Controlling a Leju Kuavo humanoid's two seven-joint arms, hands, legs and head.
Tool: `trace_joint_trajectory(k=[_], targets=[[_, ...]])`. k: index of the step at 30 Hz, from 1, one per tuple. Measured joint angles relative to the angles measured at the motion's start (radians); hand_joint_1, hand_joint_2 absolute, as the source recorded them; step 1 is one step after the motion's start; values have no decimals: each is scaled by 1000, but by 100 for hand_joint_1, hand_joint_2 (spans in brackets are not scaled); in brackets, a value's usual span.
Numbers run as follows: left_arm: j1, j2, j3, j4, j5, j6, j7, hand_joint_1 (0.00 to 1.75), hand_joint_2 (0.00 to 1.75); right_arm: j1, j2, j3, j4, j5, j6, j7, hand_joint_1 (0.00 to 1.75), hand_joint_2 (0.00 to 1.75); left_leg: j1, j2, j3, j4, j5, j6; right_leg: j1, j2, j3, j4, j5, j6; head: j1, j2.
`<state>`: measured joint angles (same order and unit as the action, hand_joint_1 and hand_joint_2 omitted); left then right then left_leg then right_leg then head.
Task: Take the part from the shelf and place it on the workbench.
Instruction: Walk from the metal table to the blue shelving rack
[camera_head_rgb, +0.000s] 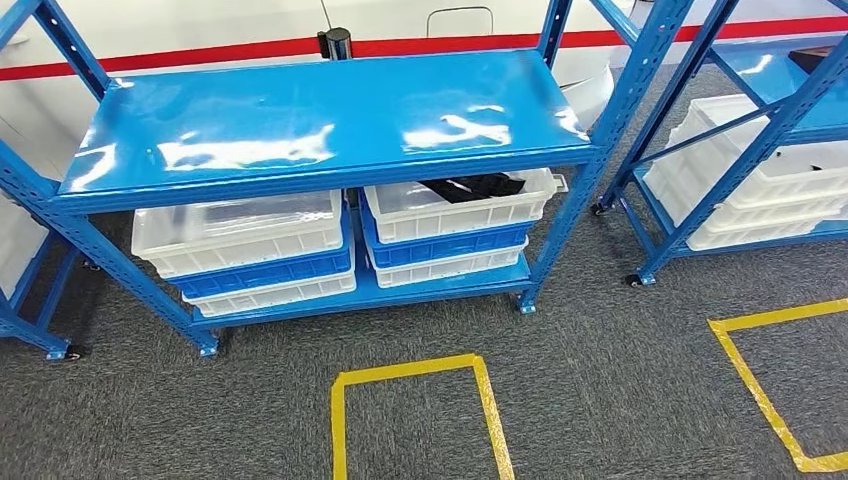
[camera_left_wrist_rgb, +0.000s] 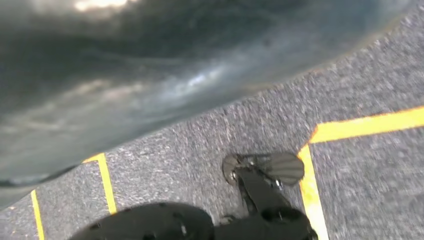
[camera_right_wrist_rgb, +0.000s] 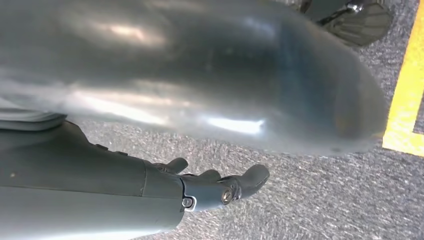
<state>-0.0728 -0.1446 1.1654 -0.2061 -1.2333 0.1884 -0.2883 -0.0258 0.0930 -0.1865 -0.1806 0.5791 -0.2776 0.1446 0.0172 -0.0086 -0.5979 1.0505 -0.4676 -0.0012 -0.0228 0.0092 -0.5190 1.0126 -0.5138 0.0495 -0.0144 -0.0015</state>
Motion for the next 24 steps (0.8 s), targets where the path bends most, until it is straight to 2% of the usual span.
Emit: trace_joint_trajectory(k=[2,3,5,6,7,8,9,10,11,12,14,15,17,18,20,21,22,23,24], targets=[[1,0,0,0,0,0,0,0,0,0,0,0,0,0,0,0,0,0,2,0,5,-6,-1,15,1,-2,-24,50,-24,1,3,0],[1,0,0,0,0,0,0,0,0,0,-1,0,0,0,0,0,0,0,2,1,8,-8,-2,22,1,-2,-55,105,-46,-2,4,0],[0,0,0,0,0,0,0,0,0,1,0,0,0,0,0,0,0,0,0,0,11,-8,-8,30,2,-3,-141,244,-89,-9,8,0],[0,-1,0,0,0,0,0,0,0,2,0,0,0,0,0,0,0,0,-1,0,14,-8,-12,32,2,-3,-173,286,-93,-7,8,0],[0,-1,0,0,0,0,0,0,0,3,0,0,0,0,0,0,0,0,-2,-1,18,-8,-16,33,2,-3,-189,293,-82,0,8,0],[0,-1,0,0,0,0,0,0,0,3,-1,0,0,0,0,0,0,0,-2,-3,24,-8,-20,32,2,-3,-182,256,-53,8,8,0],[1,-1,0,0,0,0,0,0,0,3,-1,0,0,0,0,0,0,0,-2,-4,31,-8,-25,30,2,-4,-158,187,-15,16,9,0],[1,-1,0,0,0,0,1,0,0,2,-2,0,0,0,0,0,0,0,-4,-5,36,-8,-30,26,3,-6,-131,117,20,19,10,0],[0,-1,0,0,0,0,1,0,0,2,-2,0,0,0,0,0,0,0,-7,-6,41,-7,-36,21,5,-7,-107,61,45,17,10,0],[0,-1,0,0,0,-1,1,0,0,1,-2,0,0,0,0,0,0,0,-9,-7,43,-8,-41,16,7,-8,-94,31,58,11,10,0],[-1,-1,0,0,0,-1,1,0,0,1,-1,0,0,0,0,0,0,0,-11,-8,48,-13,-46,6,10,-7,-86,21,62,-4,11,0],[-1,-1,0,0,0,-1,1,0,0,2,-1,0,0,0,0,0,0,0,-10,-7,51,-12,-48,2,6,-7,-83,19,62,-10,10,0],[-1,0,0,0,0,-1,1,0,0,2,-1,0,0,0,1,0,0,0,-7,-3,40,29,-72,-8,-2,-7,-70,12,59,-26,8,0],[0,0,0,0,0,-1,2,0,0,2,-1,0,0,0,1,0,0,0,-6,-1,18,79,-96,-11,-5,-7,-63,10,56,-33,7,0],[0,0,0,0,0,-2,4,0,0,2,0,0,0,0,2,0,0,0,-4,1,-53,210,-148,-17,-2,-9,-52,10,48,-44,5,0],[1,0,0,0,0,-2,5,0,0,2,1,0,0,0,2,0,0,0,-4,1,-83,254,-157,-19,-1,-8,-47,10,45,-47,6,0],[1,0,0,0,0,-2,5,0,0,2,1,0,0,0,2,0,0,0,-2,1,-98,266,-145,-20,-1,-7,-41,10,41,-47,6,0],[2,0,0,0,0,-2,6,0,0,3,2,0,0,0,2,0,0,0,-1,2,-94,239,-113,-21,-2,-5,-34,10,36,-45,5,0],[2,1,0,0,0,-1,6,0,0,3,2,0,0,0,2,0,0,0,2,4,-74,180,-69,-22,-3,-4,-25,10,30,-41,5,0]])
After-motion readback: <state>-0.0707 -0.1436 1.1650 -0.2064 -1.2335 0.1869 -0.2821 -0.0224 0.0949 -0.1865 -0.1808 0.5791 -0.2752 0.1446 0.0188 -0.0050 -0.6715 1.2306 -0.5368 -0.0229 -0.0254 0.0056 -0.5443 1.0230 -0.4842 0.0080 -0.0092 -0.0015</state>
